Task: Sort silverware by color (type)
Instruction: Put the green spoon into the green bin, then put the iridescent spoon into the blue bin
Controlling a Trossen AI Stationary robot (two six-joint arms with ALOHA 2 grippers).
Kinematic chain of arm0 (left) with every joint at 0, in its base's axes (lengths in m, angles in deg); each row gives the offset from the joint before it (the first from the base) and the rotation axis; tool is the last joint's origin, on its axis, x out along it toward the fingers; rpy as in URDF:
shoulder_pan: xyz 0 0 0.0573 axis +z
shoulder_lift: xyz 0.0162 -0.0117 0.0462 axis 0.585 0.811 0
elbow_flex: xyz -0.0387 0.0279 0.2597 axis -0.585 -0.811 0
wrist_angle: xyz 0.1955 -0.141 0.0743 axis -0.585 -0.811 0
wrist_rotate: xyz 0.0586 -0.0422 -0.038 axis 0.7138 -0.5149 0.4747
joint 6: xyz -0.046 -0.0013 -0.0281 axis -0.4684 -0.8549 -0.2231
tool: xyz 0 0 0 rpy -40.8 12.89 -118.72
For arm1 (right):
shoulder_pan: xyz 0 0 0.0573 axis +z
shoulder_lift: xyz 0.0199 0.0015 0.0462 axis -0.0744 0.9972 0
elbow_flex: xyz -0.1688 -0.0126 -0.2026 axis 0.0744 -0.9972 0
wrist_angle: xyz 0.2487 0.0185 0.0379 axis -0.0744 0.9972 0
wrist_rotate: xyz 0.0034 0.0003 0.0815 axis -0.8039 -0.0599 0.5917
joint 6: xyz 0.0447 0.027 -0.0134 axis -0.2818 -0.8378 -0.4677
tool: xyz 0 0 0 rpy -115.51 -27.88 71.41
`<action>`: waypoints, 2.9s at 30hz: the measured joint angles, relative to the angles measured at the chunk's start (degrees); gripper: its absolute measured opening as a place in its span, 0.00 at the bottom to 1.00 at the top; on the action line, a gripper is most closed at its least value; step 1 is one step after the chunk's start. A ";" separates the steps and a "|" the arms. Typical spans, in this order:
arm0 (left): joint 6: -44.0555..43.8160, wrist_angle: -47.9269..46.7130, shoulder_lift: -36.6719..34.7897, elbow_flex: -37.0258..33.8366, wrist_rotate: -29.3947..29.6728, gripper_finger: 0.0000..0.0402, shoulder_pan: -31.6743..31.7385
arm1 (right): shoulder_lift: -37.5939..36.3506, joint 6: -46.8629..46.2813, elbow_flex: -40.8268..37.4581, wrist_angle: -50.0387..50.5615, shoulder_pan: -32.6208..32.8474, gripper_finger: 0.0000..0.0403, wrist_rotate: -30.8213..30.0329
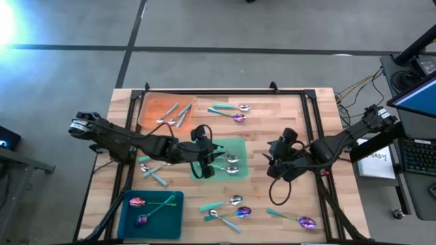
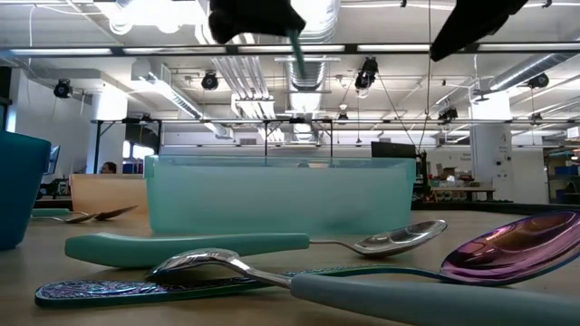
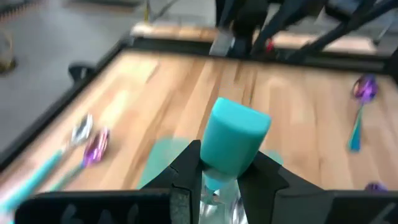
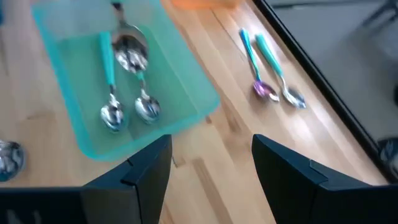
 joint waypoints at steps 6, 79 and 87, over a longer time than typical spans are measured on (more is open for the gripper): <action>-6.52 -10.69 0.13 0.00 0.10 0.15 2.25 | 0.03 -4.56 -0.03 4.00 0.00 0.53 -0.13; -12.90 -33.21 13.31 11.22 -18.77 0.49 6.18 | -0.04 -14.85 -4.41 12.52 0.15 0.53 24.61; -12.28 -30.81 13.31 11.34 -18.77 0.40 3.38 | 3.95 -17.67 -4.42 8.96 3.34 0.53 39.45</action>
